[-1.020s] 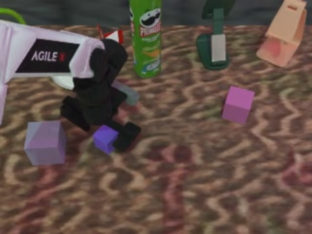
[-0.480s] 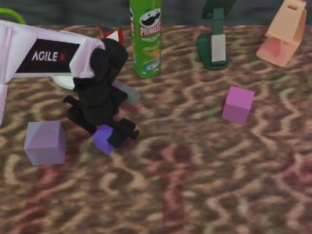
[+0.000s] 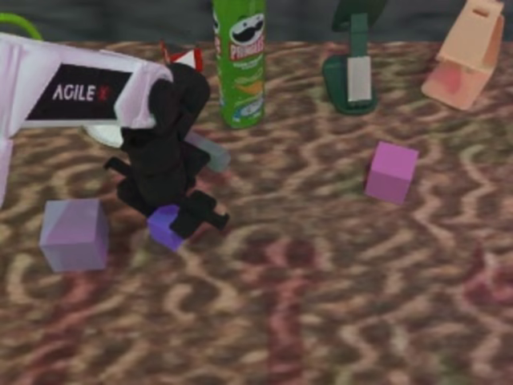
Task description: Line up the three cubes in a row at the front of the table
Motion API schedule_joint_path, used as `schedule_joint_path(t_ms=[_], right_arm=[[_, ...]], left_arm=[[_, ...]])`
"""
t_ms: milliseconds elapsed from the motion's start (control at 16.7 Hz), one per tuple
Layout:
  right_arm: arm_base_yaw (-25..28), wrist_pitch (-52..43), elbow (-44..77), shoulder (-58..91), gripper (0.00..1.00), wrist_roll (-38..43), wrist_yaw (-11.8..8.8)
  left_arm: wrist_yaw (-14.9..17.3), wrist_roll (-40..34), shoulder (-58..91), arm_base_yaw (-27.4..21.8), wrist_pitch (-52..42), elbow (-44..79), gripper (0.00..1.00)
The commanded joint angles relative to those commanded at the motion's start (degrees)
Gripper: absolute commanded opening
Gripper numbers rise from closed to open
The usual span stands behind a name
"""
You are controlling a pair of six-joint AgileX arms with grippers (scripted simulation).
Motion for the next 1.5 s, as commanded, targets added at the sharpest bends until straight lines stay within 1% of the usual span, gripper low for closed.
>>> schedule_joint_path(t_ms=[360, 660, 780, 1140, 1320, 1500], right_arm=[[0.0, 0.0, 0.0, 0.0, 1.0, 0.0, 0.0], [0.0, 0.0, 0.0, 0.0, 1.0, 0.0, 0.0], [0.0, 0.0, 0.0, 0.0, 1.0, 0.0, 0.0], [0.0, 0.0, 0.0, 0.0, 1.0, 0.0, 0.0], [0.0, 0.0, 0.0, 0.0, 1.0, 0.0, 0.0], [0.0, 0.0, 0.0, 0.0, 1.0, 0.0, 0.0]], left_arm=[[0.35, -0.05, -2.42, -0.01, -1.79, 1.45, 0.0], [0.29, -0.26, -6.47, 0.85, -11.8, 6.74, 0.0], [0.3, -0.32, -7.83, 1.11, -14.0, 8.02, 0.0], [0.24, -0.98, -7.57, 0.29, -14.24, 8.34, 0.0], [0.04, -6.6, -6.28, -3.29, -15.4, 10.51, 0.0], [-0.3, -17.0, -4.51, -9.06, -17.27, 13.6, 0.0]])
